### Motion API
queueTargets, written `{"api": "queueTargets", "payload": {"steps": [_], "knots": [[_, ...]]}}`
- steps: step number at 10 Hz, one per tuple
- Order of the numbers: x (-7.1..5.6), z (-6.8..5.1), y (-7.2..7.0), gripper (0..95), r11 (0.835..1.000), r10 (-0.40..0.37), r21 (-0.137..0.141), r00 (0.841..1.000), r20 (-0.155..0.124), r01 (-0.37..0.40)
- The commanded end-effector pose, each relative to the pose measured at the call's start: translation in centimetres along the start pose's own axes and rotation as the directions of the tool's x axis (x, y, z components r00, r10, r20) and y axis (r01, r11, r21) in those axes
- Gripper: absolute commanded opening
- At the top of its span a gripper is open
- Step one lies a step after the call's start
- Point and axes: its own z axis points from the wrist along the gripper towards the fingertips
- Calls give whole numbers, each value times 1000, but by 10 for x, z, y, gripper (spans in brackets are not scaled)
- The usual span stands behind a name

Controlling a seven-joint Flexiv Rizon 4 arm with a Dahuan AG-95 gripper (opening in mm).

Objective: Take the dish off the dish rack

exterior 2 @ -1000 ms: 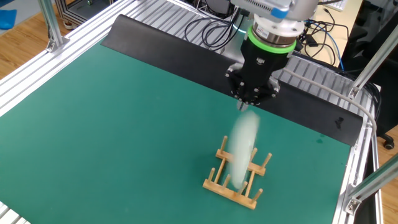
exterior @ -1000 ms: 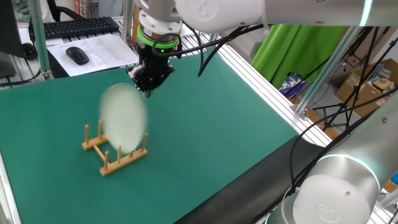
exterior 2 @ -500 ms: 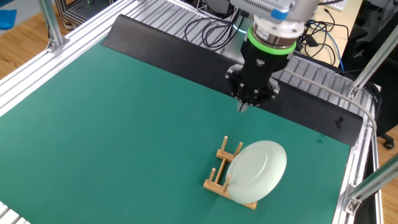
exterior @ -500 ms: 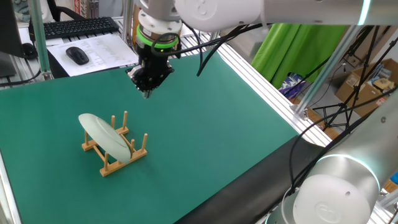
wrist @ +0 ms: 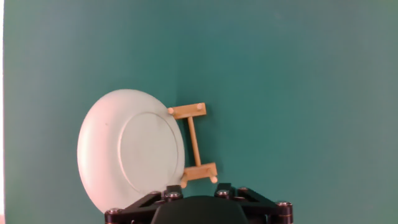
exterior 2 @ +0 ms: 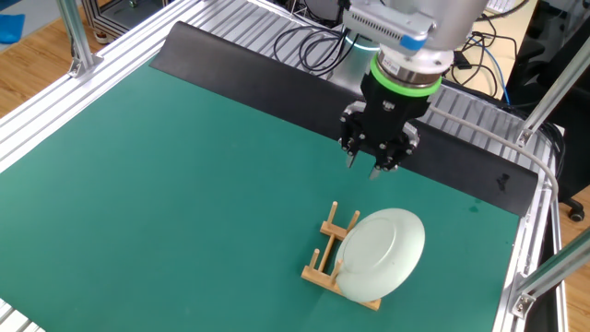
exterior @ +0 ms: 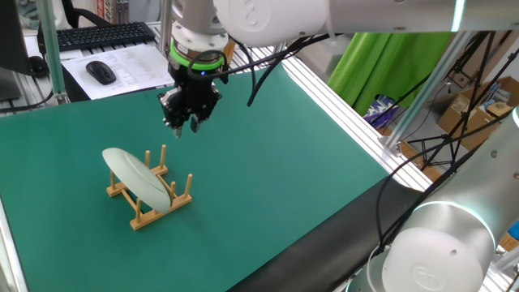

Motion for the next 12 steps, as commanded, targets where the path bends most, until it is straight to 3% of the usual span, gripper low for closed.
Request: {"api": "queueTargets", "payload": {"steps": [1, 5, 12], "knots": [[5, 6, 5, 570, 1000, 29, -10, 999, -15, -29], [23, 19, 24, 570, 996, 93, -13, 996, -15, -93], [35, 32, 54, 570, 983, 182, -15, 983, -18, -182]]}}
